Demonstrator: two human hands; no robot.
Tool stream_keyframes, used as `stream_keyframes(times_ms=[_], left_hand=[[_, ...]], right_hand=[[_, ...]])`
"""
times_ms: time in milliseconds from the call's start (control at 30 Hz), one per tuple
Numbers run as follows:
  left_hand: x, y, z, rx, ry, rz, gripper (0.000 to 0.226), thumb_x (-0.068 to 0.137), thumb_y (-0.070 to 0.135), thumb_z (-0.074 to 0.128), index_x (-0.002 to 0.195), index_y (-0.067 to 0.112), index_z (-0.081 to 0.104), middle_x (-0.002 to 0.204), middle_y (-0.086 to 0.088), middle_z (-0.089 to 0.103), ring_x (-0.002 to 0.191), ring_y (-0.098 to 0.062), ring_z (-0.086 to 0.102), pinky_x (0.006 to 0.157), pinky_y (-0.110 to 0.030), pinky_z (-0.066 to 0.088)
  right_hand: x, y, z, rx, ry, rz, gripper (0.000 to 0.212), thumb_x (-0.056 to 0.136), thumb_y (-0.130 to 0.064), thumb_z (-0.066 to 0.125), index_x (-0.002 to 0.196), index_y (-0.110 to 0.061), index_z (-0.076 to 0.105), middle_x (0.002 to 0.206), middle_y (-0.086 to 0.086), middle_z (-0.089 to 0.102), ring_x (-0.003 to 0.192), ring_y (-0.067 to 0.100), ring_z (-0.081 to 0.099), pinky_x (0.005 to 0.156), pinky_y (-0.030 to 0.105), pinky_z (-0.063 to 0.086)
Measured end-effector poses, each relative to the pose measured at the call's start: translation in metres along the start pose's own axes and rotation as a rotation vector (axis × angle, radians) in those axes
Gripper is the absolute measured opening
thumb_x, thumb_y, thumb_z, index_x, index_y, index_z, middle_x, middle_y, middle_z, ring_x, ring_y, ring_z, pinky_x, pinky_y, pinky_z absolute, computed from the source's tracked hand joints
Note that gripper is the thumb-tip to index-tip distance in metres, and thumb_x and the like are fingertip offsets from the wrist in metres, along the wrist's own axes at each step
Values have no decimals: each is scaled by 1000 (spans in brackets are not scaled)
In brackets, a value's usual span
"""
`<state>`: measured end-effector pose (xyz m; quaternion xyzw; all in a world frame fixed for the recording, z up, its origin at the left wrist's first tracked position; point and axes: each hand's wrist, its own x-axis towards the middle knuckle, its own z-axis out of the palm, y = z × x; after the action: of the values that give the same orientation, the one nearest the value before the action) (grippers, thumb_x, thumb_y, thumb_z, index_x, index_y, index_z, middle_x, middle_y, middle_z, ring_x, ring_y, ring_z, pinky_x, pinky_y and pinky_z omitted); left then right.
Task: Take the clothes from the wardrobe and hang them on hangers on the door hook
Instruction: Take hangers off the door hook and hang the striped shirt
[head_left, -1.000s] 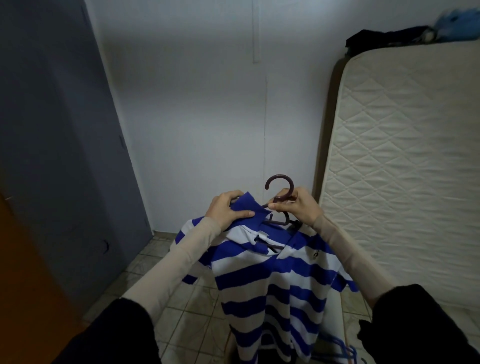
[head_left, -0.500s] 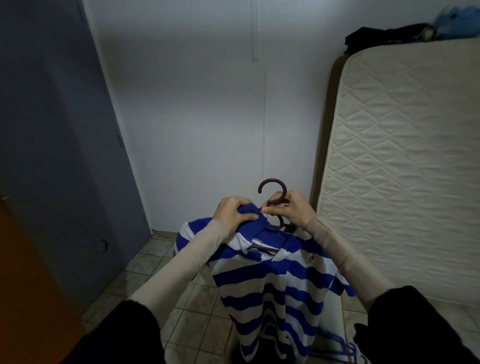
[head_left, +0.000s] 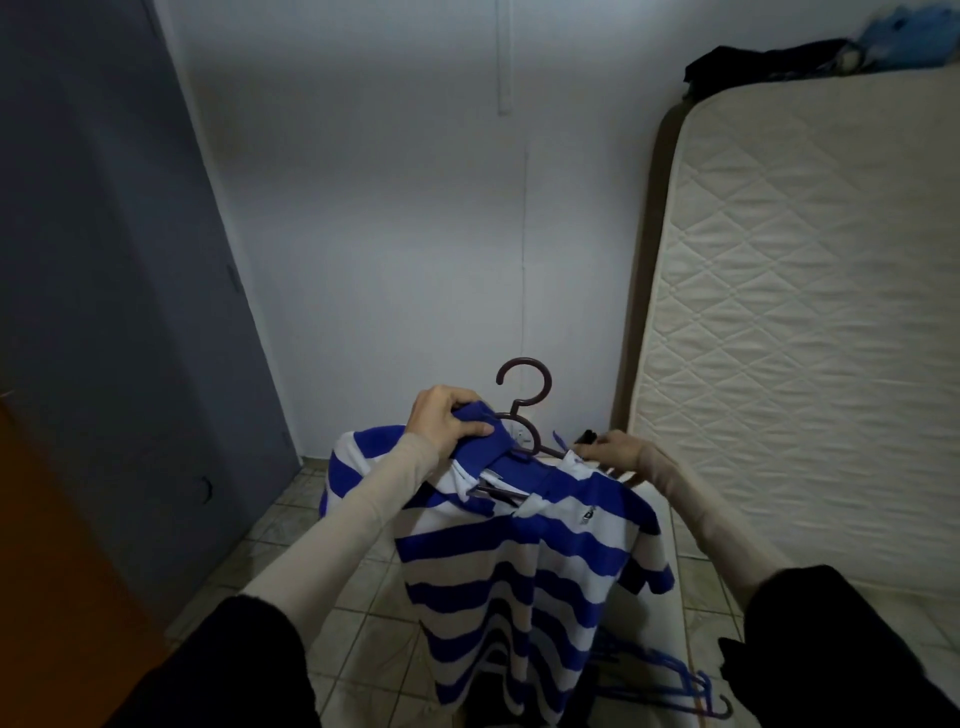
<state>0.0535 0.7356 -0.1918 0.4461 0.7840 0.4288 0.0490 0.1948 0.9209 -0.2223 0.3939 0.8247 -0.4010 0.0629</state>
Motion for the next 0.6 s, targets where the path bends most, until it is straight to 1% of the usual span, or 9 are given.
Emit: stream_keyframes(times_ms=[33, 100, 167, 233, 300, 400, 433, 533, 600], left_hand=[[-1, 0, 0, 1, -4, -8, 17, 72, 6, 75, 88, 9, 72, 87, -6, 70, 87, -19, 63, 81, -28, 49], [-3, 1, -1, 2, -11, -19, 17, 72, 6, 75, 89, 8, 72, 88, -7, 70, 88, -17, 61, 81, -27, 48], [-6, 0, -1, 0, -17, -32, 18, 73, 7, 75, 90, 7, 72, 87, -5, 69, 87, -15, 59, 81, -24, 45], [-8, -2, -1, -11, -33, -48, 18, 72, 6, 75, 89, 7, 72, 85, -4, 68, 86, -14, 59, 80, -24, 45], [-9, -5, 0, -26, -38, -61, 18, 71, 6, 76, 88, 6, 72, 86, -6, 69, 87, -17, 61, 81, -26, 47], [-9, -11, 1, -22, 7, -97, 19, 70, 7, 77, 88, 5, 72, 89, -9, 71, 88, -20, 62, 83, -28, 50], [-8, -13, 2, -28, 29, -115, 20, 69, 7, 77, 88, 5, 73, 89, -9, 71, 87, -20, 62, 83, -28, 50], [-5, -16, 0, -101, 91, -191, 20, 67, 5, 79, 86, 5, 72, 83, -6, 68, 82, -19, 60, 76, -26, 48], [-2, -17, -1, -142, 109, -238, 22, 65, 4, 80, 86, 5, 72, 83, -6, 68, 81, -19, 60, 74, -25, 48]], right_hand=[[0, -2, 4, 25, -37, 22, 53, 90, -49, 48, 121, -6, 52, 116, 11, 55, 103, 25, 52, 92, 36, 42], [5, -7, 13, 105, -9, 22, 62, 86, -58, 46, 117, -6, 57, 120, 12, 59, 100, 25, 57, 95, 36, 42], [12, -9, 19, 75, 57, 7, 57, 82, -57, 54, 107, -6, 63, 111, 12, 65, 96, 25, 60, 90, 33, 46], [12, -11, 22, -26, 137, -14, 36, 81, -42, 62, 91, -7, 64, 100, 12, 65, 90, 23, 59, 80, 31, 47], [5, -15, 21, -24, 261, -63, 18, 83, -25, 62, 77, -10, 55, 88, 10, 59, 81, 21, 54, 69, 29, 45], [-1, -19, 16, 154, 432, -176, 22, 84, -14, 61, 63, -8, 55, 77, 10, 56, 60, 15, 48, 46, 16, 36], [-4, -20, 14, 230, 483, -229, 19, 84, -11, 60, 66, -4, 60, 76, 10, 57, 57, 14, 47, 41, 11, 35], [-12, -23, 6, 480, 588, -340, 13, 85, -9, 61, 89, 2, 66, 75, 4, 58, 60, 12, 49, 42, 3, 35], [-14, -23, 2, 656, 610, -371, 11, 84, -11, 63, 91, -3, 66, 75, 3, 62, 65, 13, 55, 52, 3, 40]])
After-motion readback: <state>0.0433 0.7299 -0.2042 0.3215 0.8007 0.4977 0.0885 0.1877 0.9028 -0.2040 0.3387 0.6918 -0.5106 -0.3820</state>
